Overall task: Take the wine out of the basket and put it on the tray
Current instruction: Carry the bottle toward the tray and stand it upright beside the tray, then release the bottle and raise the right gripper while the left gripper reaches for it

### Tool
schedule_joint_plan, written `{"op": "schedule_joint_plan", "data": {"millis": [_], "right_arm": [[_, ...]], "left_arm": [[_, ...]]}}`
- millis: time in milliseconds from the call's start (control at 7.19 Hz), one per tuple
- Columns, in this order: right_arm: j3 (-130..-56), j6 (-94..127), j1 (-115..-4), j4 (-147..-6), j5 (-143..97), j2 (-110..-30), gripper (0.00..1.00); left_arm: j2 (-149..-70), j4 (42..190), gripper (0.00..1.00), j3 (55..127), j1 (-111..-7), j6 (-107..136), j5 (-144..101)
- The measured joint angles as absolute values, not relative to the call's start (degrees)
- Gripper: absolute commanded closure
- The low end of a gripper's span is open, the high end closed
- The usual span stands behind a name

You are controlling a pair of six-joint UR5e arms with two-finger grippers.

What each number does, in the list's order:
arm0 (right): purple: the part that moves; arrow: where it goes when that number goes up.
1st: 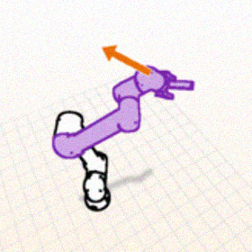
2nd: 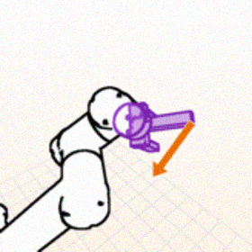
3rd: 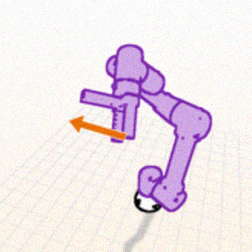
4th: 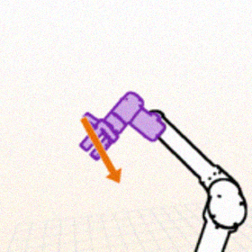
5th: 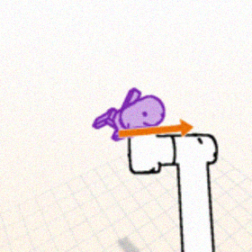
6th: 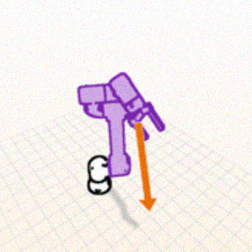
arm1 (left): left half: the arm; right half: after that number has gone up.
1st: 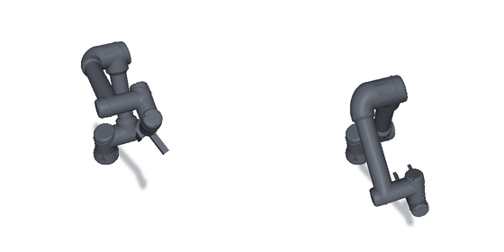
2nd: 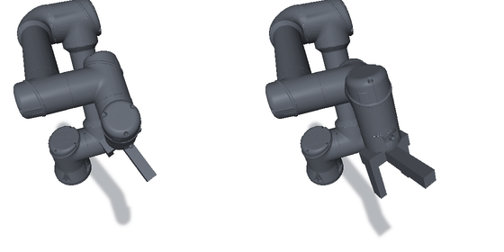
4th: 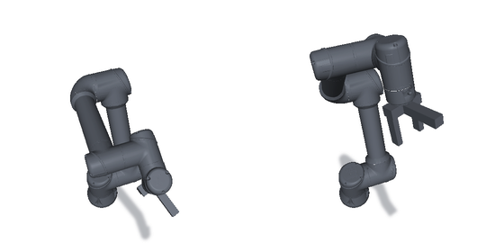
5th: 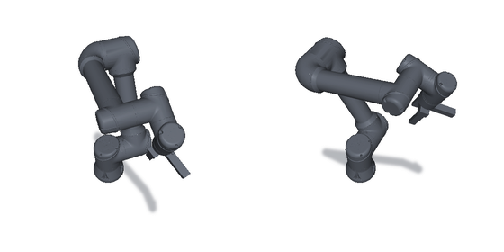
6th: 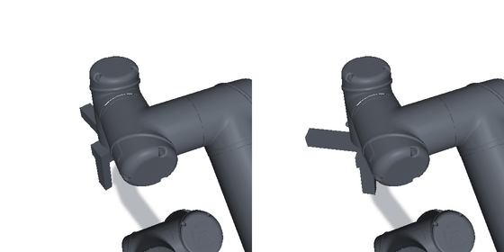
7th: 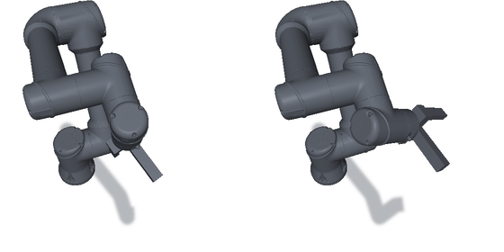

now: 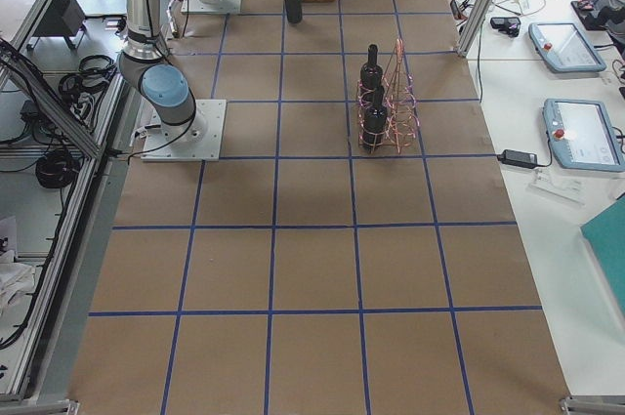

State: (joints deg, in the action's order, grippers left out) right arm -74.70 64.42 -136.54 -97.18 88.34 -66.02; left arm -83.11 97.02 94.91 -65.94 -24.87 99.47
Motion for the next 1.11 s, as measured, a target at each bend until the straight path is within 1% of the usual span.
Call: {"op": "schedule_joint_plan", "data": {"millis": [139,557,835,1113], "right_arm": [[-74.87,64.40,-136.65,-97.10,88.50,-66.07,0.03],[-74.82,62.48,-135.37,-96.70,88.59,-68.21,0.01],[-74.97,55.94,-130.37,-95.59,88.88,-70.95,0.01],[-75.40,42.51,-121.36,-89.97,89.70,-75.42,0.00]], "left_arm": [[-83.33,97.12,0.00,95.02,-65.70,-25.36,100.23],[-83.59,97.05,0.00,95.08,-65.69,-25.47,99.56],[-83.79,97.01,0.00,95.04,-66.62,-24.59,97.40],[-83.57,96.88,0.00,95.09,-71.89,-18.08,94.86]]}}
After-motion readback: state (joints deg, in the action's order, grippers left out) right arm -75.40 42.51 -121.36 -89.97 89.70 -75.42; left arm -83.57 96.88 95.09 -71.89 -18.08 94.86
